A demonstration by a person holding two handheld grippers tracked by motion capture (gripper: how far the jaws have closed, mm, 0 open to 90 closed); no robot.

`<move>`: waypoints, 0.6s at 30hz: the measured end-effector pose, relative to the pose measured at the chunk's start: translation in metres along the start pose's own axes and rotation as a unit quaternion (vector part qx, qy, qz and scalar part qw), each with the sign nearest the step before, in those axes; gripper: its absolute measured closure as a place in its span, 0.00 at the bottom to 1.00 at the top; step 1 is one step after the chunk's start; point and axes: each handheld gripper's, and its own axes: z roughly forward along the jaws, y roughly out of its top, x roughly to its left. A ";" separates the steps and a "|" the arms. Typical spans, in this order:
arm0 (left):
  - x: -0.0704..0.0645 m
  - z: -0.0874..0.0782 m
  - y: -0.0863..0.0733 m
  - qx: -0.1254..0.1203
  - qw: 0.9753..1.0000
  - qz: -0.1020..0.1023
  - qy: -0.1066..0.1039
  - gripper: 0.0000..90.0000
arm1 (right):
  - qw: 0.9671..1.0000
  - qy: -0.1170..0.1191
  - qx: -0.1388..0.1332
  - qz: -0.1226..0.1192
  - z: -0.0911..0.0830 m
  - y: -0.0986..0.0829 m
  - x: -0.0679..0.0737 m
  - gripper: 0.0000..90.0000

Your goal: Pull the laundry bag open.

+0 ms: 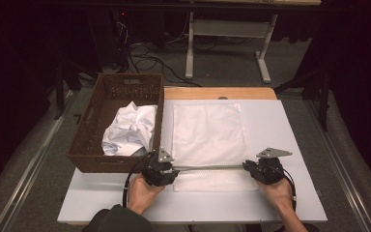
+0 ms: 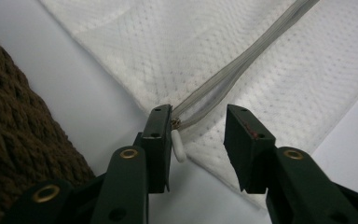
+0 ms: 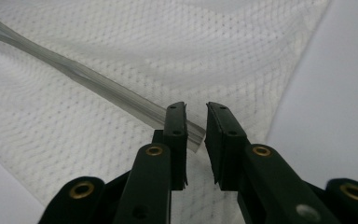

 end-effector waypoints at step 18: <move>-0.027 0.027 0.018 -0.015 0.998 0.051 -0.035 0.52 | 1.000 0.030 -0.001 0.008 0.010 0.008 0.011 0.59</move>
